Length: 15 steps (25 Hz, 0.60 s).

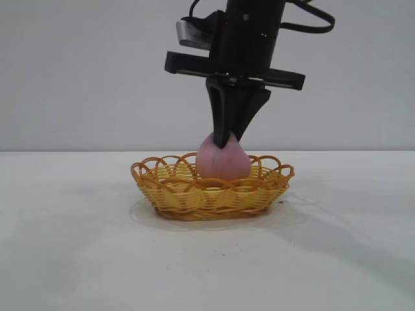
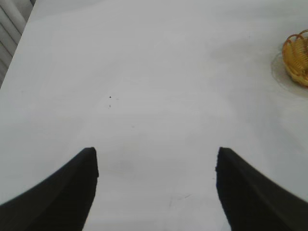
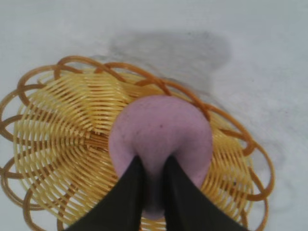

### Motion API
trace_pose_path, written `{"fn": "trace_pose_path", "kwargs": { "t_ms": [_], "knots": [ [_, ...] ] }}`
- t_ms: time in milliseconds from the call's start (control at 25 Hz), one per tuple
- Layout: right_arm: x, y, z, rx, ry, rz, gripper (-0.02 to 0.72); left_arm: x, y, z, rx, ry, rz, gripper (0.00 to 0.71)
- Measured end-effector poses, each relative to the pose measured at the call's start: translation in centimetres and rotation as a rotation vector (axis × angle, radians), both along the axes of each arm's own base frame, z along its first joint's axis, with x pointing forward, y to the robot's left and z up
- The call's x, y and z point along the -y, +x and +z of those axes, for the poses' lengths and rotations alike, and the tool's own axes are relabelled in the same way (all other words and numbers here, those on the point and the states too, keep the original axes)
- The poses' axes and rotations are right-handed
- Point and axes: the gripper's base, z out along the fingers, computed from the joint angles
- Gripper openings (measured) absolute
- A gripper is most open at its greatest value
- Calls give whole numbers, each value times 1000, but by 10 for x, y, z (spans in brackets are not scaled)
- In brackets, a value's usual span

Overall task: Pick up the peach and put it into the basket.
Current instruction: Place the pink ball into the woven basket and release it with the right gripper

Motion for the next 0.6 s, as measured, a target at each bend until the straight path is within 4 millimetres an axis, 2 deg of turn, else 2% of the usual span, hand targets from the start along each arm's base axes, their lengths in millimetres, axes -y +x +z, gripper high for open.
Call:
{"fn": "trace_pose_path", "kwargs": {
  "t_ms": [120,280,400,480,520,600],
  "knots": [
    [0,0,0,-2,3,-2,267,0,0,0,0,0,0,458],
    [1,-2,0,-20,-7,1,391,0,0,0,0,0,0,458],
    [2,-4,1,-39,-21,5,377,0,0,0,0,0,0,458],
    [4,-5,9,-21,-28,12,377,0,0,0,0,0,0,458],
    [6,-5,14,-1,-32,18,418,0,0,0,0,0,0,458],
    [10,-5,27,45,-45,32,398,0,0,0,0,0,0,458]
  ]
}}
